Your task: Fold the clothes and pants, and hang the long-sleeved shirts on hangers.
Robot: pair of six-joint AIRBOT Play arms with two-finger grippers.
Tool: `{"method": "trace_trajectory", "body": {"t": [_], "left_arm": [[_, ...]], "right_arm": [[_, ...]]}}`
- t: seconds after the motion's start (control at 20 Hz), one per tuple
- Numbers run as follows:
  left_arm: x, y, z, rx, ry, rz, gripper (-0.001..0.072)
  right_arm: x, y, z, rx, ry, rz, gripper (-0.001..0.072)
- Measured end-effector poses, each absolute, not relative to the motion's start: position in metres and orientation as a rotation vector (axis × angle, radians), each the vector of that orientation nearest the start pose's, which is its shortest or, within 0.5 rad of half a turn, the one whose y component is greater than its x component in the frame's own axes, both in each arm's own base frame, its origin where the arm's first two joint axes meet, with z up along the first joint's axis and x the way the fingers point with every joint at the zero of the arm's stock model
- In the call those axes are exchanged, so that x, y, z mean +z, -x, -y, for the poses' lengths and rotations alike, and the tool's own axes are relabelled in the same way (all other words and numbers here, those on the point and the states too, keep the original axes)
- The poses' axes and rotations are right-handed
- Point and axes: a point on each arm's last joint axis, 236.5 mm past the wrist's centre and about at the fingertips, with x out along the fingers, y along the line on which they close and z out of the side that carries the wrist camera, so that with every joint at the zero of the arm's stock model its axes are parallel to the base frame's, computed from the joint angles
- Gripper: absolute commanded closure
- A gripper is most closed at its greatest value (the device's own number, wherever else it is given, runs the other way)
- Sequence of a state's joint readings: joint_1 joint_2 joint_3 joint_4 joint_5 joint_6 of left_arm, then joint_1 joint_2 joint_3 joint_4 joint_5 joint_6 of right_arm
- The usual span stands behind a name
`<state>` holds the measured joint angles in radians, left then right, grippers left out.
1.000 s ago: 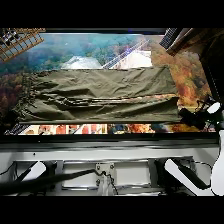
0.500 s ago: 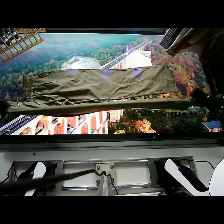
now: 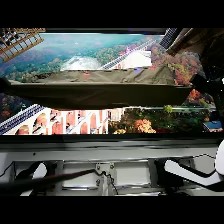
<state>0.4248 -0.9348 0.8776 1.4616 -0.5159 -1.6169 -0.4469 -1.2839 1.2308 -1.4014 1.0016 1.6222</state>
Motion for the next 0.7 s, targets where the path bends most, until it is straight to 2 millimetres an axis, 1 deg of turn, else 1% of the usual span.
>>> {"method": "trace_trajectory", "body": {"t": [0.15, 0.35, 0.5, 0.7], "left_arm": [[0.116, -0.415, -0.165, 0.387, 0.254, -0.469, 0.0701], [0.106, -0.446, -0.167, 0.37, 0.22, -0.406, 0.0701], [0.095, -0.467, -0.169, 0.359, 0.181, -0.365, 0.0702], [0.073, -0.493, -0.174, 0.354, 0.163, -0.349, 0.0701]], "right_arm": [[0.047, -0.432, 0.157, -0.321, -0.436, -0.974, 0.0697], [0.036, -0.469, 0.154, -0.283, -0.412, -0.969, 0.0697], [0.026, -0.502, 0.148, -0.252, -0.392, -0.959, 0.0697], [0.013, -0.548, 0.141, -0.216, -0.371, -0.938, 0.0697]]}}
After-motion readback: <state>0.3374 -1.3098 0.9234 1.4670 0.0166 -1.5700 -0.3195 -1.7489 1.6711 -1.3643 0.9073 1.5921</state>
